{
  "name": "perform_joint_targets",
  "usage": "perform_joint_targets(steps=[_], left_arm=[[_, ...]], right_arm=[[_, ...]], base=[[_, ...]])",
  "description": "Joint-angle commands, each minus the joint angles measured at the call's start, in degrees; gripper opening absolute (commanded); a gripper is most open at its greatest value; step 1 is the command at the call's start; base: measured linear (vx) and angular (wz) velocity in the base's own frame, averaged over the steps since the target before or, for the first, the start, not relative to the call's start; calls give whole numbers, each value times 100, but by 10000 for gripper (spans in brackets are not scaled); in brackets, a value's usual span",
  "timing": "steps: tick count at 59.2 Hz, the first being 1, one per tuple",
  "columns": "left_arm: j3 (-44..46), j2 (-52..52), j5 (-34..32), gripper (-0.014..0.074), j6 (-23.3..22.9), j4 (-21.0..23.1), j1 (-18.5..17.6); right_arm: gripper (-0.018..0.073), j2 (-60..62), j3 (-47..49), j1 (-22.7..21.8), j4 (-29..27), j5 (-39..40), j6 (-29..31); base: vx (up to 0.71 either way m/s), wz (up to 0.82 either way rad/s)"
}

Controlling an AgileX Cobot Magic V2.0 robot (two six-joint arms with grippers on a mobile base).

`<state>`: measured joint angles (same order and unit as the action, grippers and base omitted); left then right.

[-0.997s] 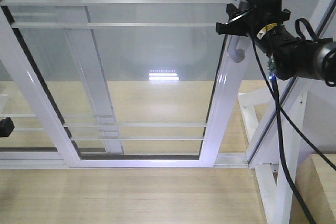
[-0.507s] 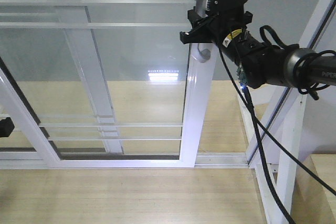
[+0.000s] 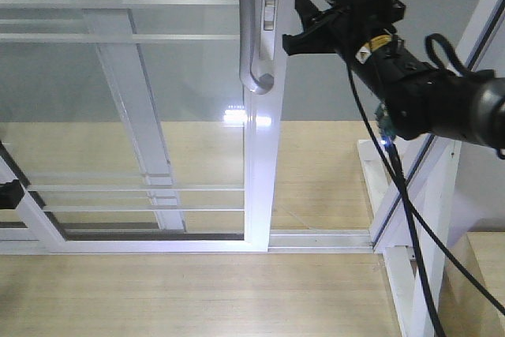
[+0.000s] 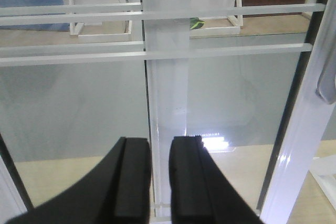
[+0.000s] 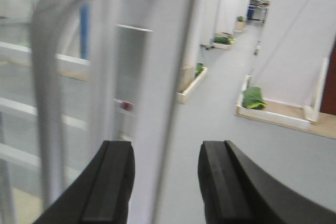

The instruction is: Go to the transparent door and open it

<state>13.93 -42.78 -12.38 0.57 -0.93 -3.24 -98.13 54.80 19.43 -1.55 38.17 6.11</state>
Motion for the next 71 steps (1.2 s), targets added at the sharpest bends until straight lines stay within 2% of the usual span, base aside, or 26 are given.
perform_joint_targets(steps=[1, 16, 22, 28, 32, 39, 56, 71], left_arm=[[300, -55, -631, 277, -57, -1, -27], [843, -936, -1123, 293, -57, -19, -27], [1100, -1476, -1293, 307, -112, -285, -27], [1489, -2084, -1406, 335, -359, -568, -172], [1795, -2525, -1688, 353, -655, -814, -365], [2458, -3400, -2048, 364, -914, -1208, -703], [4152, -5256, -2337, 364, -1016, -1213, -1197], [5235, -6088, -2047, 364, -1022, -1147, -1536]], right_arm=[[376, 830, -458, -249, -261, 395, 148], [376, 2811, -2384, -1201, -290, -244, 333], [376, 3591, -2926, -1405, -290, -686, 333], [376, 4212, -3283, -1418, -295, -1073, 354], [376, 4494, -3448, -1418, -295, -1297, 354], [376, 4773, -3533, -1418, -308, -1599, 354], [376, 4819, -3533, -1418, -303, -1657, 354], [376, 4819, -3533, -1418, -308, -1642, 290]], base=[[0, 0], [0, 0], [0, 0], [0, 0], [0, 0], [0, 0], [0, 0], [0, 0]])
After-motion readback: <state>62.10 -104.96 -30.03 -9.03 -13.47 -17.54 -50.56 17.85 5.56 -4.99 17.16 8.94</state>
